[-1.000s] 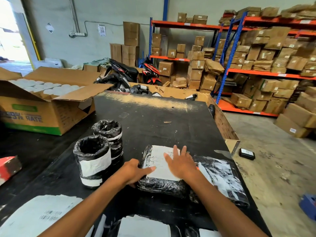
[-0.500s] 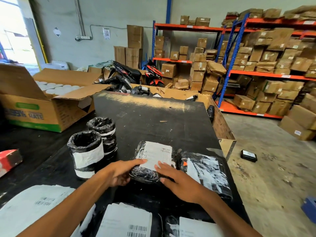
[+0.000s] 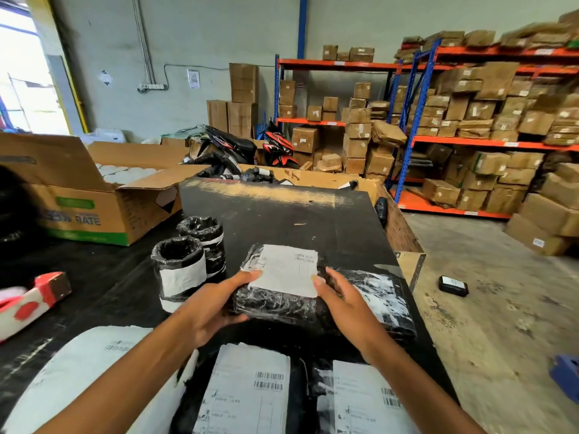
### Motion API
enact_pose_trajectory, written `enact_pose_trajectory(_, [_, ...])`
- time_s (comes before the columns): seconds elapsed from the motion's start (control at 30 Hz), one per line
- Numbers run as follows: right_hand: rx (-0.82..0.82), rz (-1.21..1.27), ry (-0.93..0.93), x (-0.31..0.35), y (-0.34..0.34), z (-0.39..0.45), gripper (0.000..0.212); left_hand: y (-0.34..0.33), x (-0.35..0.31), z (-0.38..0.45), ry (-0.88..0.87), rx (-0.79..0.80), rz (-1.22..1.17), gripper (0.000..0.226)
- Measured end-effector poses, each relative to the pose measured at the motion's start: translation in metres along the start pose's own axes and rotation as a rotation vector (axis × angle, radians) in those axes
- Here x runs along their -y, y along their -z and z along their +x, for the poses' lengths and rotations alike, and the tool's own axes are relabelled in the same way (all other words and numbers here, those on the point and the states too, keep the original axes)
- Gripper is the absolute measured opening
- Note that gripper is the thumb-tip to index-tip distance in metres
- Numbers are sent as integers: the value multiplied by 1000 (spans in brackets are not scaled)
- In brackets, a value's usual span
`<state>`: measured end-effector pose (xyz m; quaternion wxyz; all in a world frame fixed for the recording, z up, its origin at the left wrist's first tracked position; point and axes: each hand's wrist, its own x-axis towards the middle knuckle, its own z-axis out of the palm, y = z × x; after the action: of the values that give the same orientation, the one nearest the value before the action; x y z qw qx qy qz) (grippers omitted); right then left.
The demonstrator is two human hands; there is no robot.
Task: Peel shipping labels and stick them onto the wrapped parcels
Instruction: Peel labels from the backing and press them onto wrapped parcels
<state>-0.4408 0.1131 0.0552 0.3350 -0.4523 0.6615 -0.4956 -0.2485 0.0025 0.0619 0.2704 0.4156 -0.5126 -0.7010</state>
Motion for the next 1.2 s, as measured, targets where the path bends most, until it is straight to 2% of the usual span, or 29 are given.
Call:
enact_pose_trajectory(0.1, [-20, 97, -17, 15, -9, -16, 64, 4, -5, -35, -51, 56, 92, 36])
enact_pose_trajectory(0.27, [-31, 44, -39, 18, -39, -68, 64, 35, 12, -84, -115, -33, 474, 68])
enact_pose_trajectory(0.4, [-65, -13, -87, 5, -60, -105, 61, 51, 41, -106, -125, -44, 647, 82])
enact_pose_trajectory(0.7, [-91, -245, -42, 0, -79, -143, 60, 62, 70, -129, -402, -160, 926, 72])
enact_pose_trajectory(0.87, [-112, -285, -8, 4, -80, -149, 60, 69, 80, -130, -423, -114, 893, 70])
enact_pose_trajectory(0.93, [-170, -422, 18, 4, -81, -149, 58, 76, 79, -131, -427, -149, 908, 71])
enact_pose_trajectory(1.0, [-247, -599, 132, 13, -87, -149, 52, 92, 78, -130, -455, -233, 919, 68])
enact_pose_trajectory(1.07, [-277, -621, 304, 31, -102, -148, 41, 118, 80, -129, -494, -367, 956, 57])
enact_pose_trajectory(1.13, [-203, -595, 415, 48, -128, -145, 33, 147, 85, -127, -539, -505, 993, 36])
enact_pose_trajectory(1.2, [-99, -616, 453, 59, -162, -137, 33, 171, 93, -125, -524, -616, 1043, 30])
